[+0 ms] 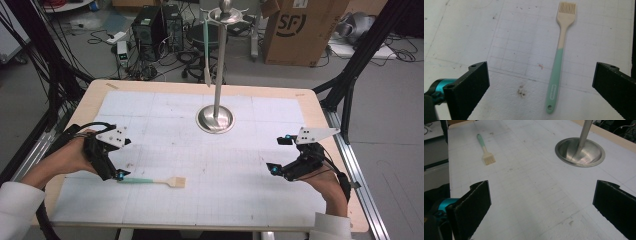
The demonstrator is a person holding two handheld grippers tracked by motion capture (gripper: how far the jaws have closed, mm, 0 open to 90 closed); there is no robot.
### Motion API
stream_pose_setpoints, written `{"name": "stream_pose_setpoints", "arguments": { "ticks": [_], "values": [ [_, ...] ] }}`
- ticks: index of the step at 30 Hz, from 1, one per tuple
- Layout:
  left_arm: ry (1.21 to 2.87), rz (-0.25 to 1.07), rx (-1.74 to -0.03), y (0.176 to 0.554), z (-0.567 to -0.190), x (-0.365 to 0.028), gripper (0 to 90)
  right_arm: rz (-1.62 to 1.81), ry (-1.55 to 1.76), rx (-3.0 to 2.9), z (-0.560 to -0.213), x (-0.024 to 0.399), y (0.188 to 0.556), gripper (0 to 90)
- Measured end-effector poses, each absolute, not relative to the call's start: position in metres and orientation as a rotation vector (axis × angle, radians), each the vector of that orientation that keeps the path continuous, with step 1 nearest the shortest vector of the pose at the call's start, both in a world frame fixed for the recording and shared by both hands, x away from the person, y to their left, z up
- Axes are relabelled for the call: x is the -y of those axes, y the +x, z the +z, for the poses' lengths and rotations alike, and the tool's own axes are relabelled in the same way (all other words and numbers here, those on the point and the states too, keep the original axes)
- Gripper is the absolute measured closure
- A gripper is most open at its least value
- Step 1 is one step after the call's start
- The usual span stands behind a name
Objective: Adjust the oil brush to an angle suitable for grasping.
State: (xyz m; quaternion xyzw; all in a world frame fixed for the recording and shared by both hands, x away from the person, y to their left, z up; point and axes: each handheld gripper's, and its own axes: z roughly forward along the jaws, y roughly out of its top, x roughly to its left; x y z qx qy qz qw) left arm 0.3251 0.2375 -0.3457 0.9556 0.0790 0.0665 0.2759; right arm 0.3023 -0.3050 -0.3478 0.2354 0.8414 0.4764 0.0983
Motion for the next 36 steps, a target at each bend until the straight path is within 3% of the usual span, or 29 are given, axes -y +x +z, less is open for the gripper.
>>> {"name": "stream_pose_setpoints", "arguments": {
  "ticks": [23,26,36],
  "values": [
    [2.734,0.083,-0.114,0.323,-0.383,-0.210,2.2,1.412,0.695,-2.488,-0.349,0.307,0.302,0.2],
    [2.749,0.053,-0.081,0.323,-0.387,-0.207,8.1,1.420,0.690,-2.488,-0.348,0.307,0.301,0.2],
    [2.789,0.020,-0.087,0.322,-0.404,-0.206,14.8,1.422,0.693,-2.485,-0.348,0.308,0.301,0.2]
  ]
}}
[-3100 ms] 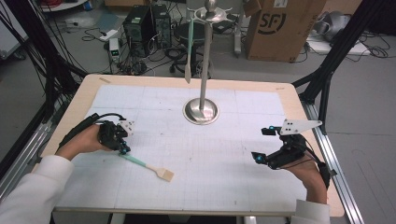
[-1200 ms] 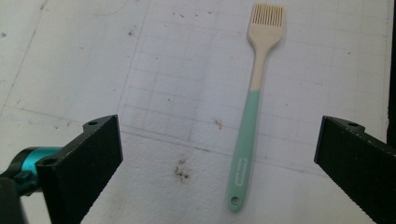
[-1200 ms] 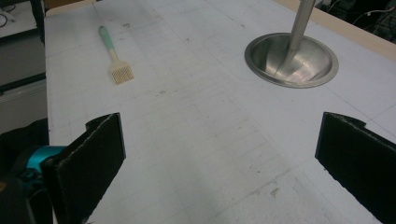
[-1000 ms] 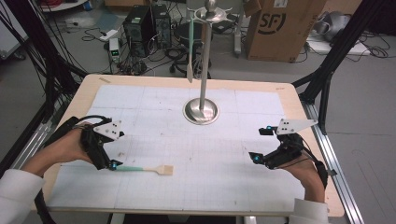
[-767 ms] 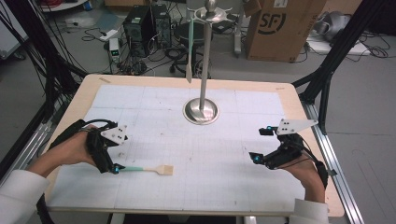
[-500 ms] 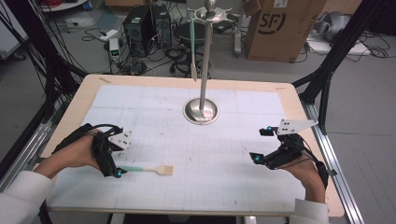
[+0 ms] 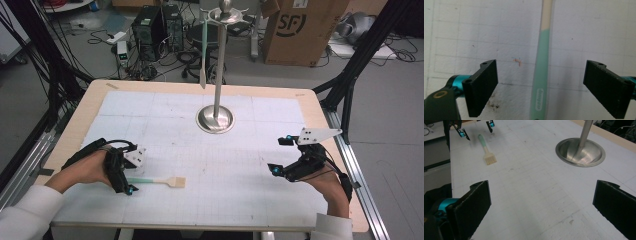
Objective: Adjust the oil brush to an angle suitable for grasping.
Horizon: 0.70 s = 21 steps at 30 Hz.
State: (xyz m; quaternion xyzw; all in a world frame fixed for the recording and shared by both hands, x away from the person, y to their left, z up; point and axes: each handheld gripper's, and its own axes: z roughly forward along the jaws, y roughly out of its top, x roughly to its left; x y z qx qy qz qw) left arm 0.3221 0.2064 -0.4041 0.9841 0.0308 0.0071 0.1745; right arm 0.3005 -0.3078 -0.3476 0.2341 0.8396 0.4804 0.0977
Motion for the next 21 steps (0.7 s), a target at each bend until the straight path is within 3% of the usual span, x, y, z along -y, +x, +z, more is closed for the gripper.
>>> {"name": "stream_pose_setpoints", "arguments": {
  "ticks": [21],
  "values": [
    [2.877,-0.032,-0.069,0.3239,-0.4108,-0.2044,53.4,1.424,0.684,-2.488,-0.3474,0.3065,0.3005,0.1]
  ]
}}
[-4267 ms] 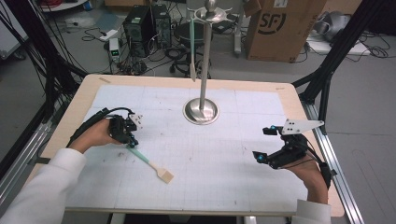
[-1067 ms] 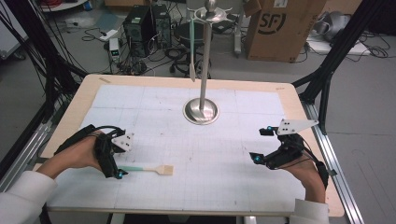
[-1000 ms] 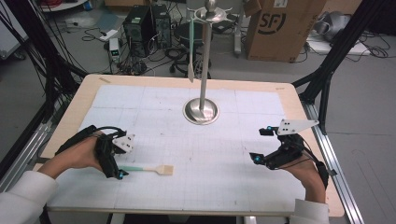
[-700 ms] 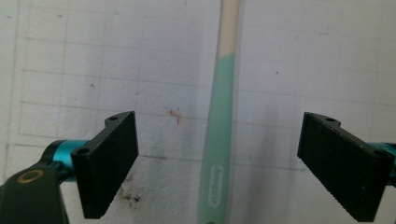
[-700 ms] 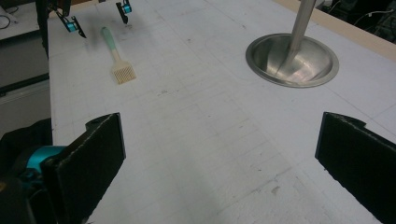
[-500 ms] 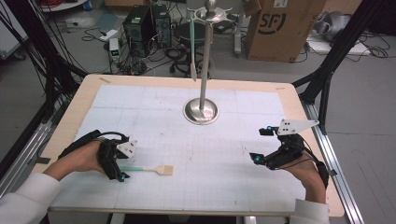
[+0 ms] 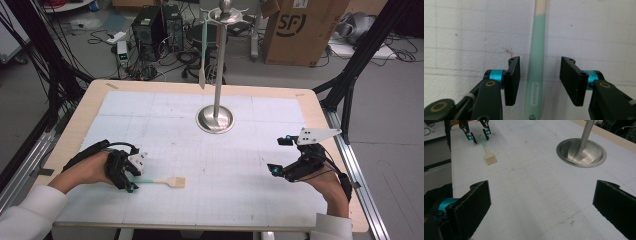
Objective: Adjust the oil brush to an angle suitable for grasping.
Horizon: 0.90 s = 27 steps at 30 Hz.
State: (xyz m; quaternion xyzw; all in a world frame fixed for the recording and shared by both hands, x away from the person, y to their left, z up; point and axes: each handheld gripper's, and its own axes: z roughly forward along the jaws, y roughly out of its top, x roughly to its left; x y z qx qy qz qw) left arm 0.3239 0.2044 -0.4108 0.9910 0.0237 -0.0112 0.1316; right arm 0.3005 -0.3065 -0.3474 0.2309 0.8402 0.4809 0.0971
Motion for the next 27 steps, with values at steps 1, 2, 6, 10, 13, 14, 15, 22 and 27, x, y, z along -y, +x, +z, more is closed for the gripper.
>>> {"name": "stream_pose_setpoints", "arguments": {
  "ticks": [1,2,6,10,13,14,15,22,27],
  "values": [
    [2.873,-0.031,-0.077,0.324,-0.411,-0.205,55.3,1.424,0.683,-2.488,-0.347,0.306,0.300,0.2],
    [2.875,-0.032,-0.073,0.325,-0.411,-0.205,57.9,1.426,0.683,-2.487,-0.347,0.306,0.300,0.2],
    [2.884,-0.015,-0.068,0.325,-0.410,-0.205,65.4,1.425,0.682,-2.491,-0.348,0.306,0.301,0.2],
    [2.901,-0.007,-0.054,0.322,-0.410,-0.203,71.0,1.428,0.684,-2.492,-0.347,0.306,0.300,0.2],
    [2.922,-0.007,-0.045,0.321,-0.409,-0.200,74.1,1.430,0.679,-2.494,-0.347,0.306,0.300,0.1],
    [2.929,-0.006,-0.047,0.320,-0.409,-0.199,75.1,1.426,0.677,-2.499,-0.348,0.306,0.300,0.1],
    [2.940,-0.003,-0.044,0.320,-0.409,-0.198,76.0,1.429,0.684,-2.497,-0.348,0.305,0.300,0.2],
    [2.961,0.017,-0.018,0.318,-0.409,-0.194,77.4,1.428,0.677,-2.499,-0.347,0.305,0.300,0.2],
    [2.955,0.009,-0.020,0.319,-0.408,-0.195,77.8,1.436,0.677,-2.493,-0.347,0.305,0.300,0.2]
  ]
}}
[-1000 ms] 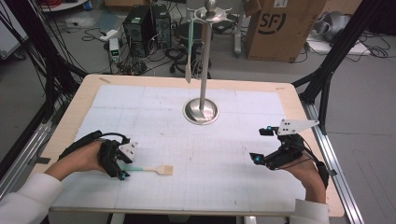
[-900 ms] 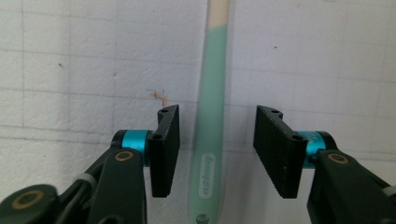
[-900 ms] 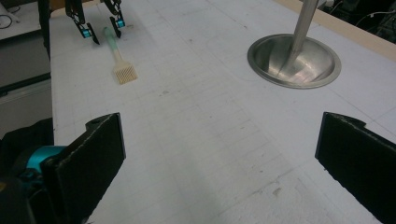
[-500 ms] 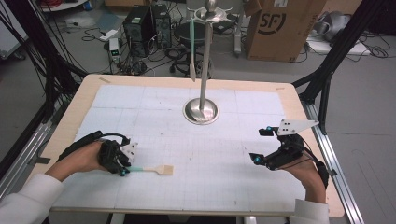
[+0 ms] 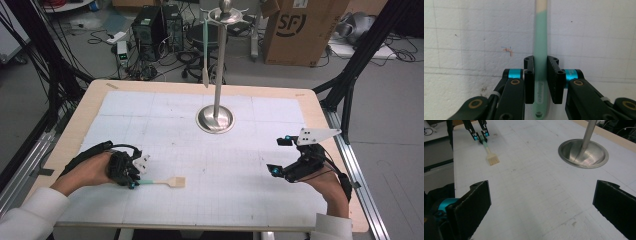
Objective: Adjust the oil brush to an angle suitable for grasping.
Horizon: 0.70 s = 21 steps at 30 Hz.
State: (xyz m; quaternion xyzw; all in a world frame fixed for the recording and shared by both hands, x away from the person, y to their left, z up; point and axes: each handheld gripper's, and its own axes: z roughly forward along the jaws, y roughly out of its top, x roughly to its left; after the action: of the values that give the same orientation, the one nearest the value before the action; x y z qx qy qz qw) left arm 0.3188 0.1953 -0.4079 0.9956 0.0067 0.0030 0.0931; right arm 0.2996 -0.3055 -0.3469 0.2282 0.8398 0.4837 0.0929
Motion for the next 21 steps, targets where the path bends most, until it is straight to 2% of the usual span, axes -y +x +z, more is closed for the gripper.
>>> {"name": "stream_pose_setpoints", "arguments": {
  "ticks": [16,21],
  "values": [
    [2.781,0.022,-0.131,0.311,-0.372,-0.200,77.8,1.433,0.659,-2.497,-0.345,0.303,0.300,0.1],
    [2.713,0.083,-0.149,0.308,-0.355,-0.196,77.9,1.430,0.643,-2.497,-0.343,0.302,0.300,0.1]
  ]
}}
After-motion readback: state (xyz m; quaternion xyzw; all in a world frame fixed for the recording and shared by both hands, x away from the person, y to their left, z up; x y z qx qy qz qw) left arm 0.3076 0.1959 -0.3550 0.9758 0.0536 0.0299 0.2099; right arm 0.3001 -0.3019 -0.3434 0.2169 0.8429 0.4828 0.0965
